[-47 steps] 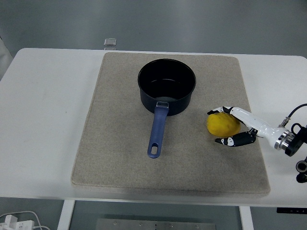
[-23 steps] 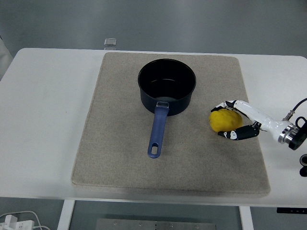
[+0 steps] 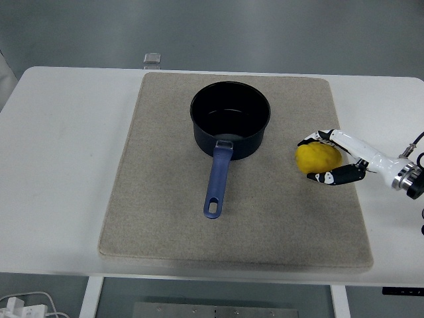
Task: Put the potato in the blue pot
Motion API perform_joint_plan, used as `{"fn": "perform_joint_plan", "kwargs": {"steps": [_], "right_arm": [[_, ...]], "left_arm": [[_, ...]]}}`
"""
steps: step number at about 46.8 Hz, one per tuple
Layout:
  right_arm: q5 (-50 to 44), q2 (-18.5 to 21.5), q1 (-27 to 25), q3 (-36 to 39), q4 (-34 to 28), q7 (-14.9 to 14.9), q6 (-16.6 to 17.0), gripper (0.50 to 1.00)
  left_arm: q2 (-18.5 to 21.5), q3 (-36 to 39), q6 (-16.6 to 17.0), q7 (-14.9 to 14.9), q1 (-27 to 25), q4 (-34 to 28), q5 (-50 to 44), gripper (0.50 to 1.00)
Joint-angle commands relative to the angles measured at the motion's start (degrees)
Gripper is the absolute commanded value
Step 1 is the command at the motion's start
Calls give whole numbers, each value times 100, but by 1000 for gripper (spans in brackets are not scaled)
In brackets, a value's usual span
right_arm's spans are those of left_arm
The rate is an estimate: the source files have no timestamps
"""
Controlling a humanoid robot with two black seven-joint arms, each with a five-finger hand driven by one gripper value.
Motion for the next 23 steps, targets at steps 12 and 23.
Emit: {"fn": "perform_joint_plan", "kwargs": {"steps": [12, 23], "right_arm": [[305, -793, 1111, 223, -11, 9, 709, 500], [455, -723, 1428, 214, -11, -8, 815, 500]], "left_arm": [[0, 0, 0, 0, 3, 0, 1, 1000], [0, 0, 0, -9, -6, 0, 1, 1000]]}}
